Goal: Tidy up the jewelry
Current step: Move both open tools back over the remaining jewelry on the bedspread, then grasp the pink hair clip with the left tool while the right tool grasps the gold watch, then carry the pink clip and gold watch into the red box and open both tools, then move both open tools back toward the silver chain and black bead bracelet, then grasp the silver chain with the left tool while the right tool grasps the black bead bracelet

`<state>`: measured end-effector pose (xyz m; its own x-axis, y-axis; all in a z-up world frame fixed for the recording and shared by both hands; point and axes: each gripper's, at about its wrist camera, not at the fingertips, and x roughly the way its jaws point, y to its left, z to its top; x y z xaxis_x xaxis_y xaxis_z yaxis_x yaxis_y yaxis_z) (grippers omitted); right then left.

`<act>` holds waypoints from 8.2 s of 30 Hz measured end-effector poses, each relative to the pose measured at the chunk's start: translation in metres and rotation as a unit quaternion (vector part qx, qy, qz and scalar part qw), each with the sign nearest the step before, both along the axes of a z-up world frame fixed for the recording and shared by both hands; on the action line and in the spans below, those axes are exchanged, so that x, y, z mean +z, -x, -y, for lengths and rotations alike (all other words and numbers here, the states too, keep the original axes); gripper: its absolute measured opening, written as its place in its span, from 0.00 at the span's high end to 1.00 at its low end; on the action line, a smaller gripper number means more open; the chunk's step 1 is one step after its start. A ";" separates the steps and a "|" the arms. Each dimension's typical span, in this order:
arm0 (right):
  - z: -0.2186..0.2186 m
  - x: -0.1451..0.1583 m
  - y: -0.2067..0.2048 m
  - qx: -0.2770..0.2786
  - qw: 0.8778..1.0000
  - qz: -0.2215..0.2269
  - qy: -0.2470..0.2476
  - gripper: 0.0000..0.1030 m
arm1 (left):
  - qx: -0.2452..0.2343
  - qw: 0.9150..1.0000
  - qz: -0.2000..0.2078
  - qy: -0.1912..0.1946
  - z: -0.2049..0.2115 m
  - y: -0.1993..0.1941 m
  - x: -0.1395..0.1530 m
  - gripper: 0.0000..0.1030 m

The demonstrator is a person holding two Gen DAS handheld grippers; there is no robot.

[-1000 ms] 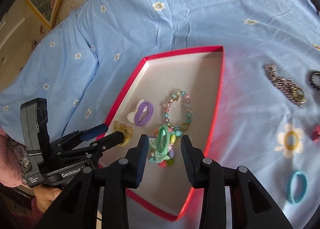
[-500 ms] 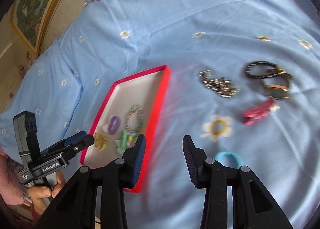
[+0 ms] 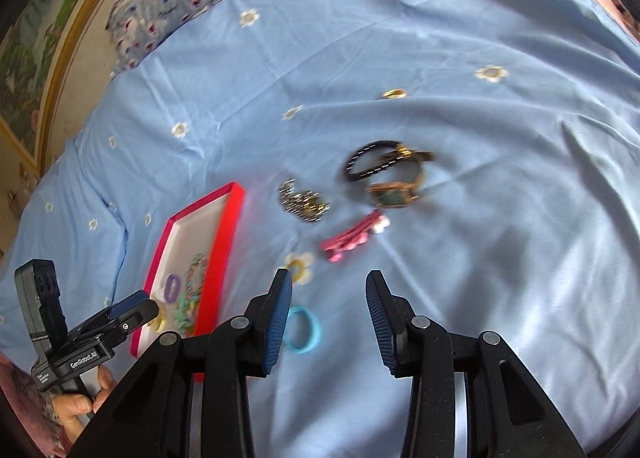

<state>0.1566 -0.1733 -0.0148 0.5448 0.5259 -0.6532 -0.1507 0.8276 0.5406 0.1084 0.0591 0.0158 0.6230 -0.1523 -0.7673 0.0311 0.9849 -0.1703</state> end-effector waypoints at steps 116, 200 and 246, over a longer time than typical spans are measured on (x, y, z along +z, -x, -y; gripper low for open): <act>-0.191 0.013 -0.018 0.200 0.980 0.006 0.008 0.96 | 0.105 0.993 0.010 0.052 -0.140 0.038 -0.016 0.86; -0.031 -0.010 -0.019 0.022 1.000 -0.016 0.013 0.60 | 0.024 1.000 -0.004 0.020 -0.048 -0.007 -0.010 0.49; -0.042 -0.042 -0.075 0.049 0.991 -0.022 0.125 0.74 | -0.256 0.955 -0.053 -0.137 0.093 -0.168 -0.072 0.92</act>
